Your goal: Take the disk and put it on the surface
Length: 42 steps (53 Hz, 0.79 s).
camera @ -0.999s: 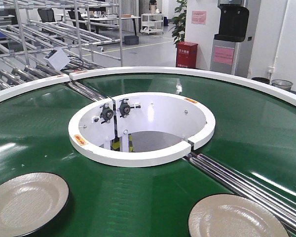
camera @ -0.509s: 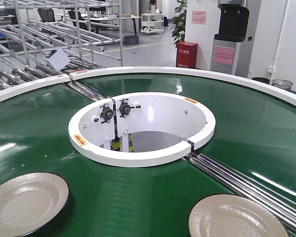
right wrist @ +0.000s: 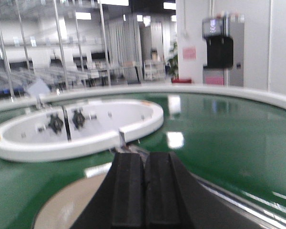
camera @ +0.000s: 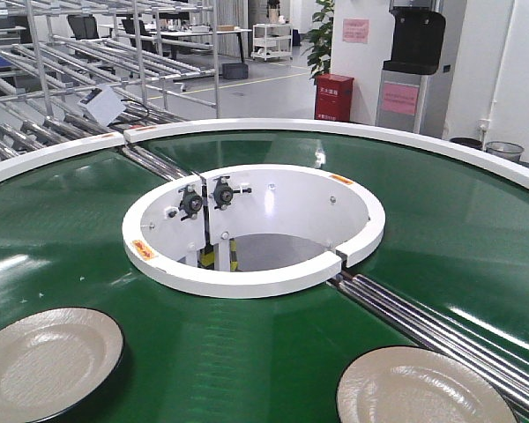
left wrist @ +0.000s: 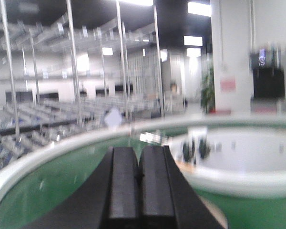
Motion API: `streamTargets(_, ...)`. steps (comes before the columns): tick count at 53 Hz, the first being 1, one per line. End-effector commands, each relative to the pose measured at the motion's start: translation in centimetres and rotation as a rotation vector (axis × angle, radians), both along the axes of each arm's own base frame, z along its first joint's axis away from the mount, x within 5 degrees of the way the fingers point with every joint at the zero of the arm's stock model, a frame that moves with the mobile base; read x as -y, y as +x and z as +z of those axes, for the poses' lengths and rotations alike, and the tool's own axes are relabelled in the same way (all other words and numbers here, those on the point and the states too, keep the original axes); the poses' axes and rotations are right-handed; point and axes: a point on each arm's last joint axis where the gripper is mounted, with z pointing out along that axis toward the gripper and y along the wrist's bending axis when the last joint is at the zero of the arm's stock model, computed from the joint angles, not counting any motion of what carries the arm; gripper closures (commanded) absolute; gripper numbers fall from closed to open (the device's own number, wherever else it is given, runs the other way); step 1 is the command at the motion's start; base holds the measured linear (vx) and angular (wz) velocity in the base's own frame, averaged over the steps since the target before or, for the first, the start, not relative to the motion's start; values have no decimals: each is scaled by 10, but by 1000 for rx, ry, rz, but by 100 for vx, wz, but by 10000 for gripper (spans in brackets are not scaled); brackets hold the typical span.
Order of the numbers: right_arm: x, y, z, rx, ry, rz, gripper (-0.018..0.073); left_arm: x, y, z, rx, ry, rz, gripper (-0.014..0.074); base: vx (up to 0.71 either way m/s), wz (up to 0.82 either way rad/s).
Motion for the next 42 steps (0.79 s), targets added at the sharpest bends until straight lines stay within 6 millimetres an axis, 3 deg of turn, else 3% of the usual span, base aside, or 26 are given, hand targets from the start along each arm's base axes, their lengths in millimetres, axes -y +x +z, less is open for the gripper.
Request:
streamTargets(1, 1, -14, 51, 247, 18, -5, 566, 1, -20, 60, 250, -15, -17, 598, 0, 0)
streamTargets(6, 1, -24, 102, 329, 7, -9, 566, 2, -22, 110, 200, 41, 3, 598, 0, 0)
streamTargets(11, 1, -17, 144, 326, -62, -29, 566, 2, -8, 166, 134, 95, 21, 598, 0, 0)
streamTargets(14, 0, -7, 167, 312, -114, -44, 566, 1, 11, 196, 83, 93, 15, 598, 0, 0)
streamTargets(19, -1, 20, 193, 274, -137, -48, 566, -2, 53, 227, -29, 86, 5, 598, 0, 0)
streamTargets(24, -2, 53, 205, 231, -139, -46, 566, -6, 98, 238, -143, 79, -4, 598, 0, 0)
streamTargets(30, -3, 89, 200, 161, -142, -41, 566, -9, 141, 237, -220, 70, -9, 598, 0, 0)
streamTargets(36, -4, 116, 188, 91, -143, -36, 565, -10, 169, 225, -317, 37, -26, 598, 0, 0)
streamTargets(42, -4, 129, 181, 62, -144, -34, 559, -12, 186, 215, -354, 36, -26, 592, 0, 0)
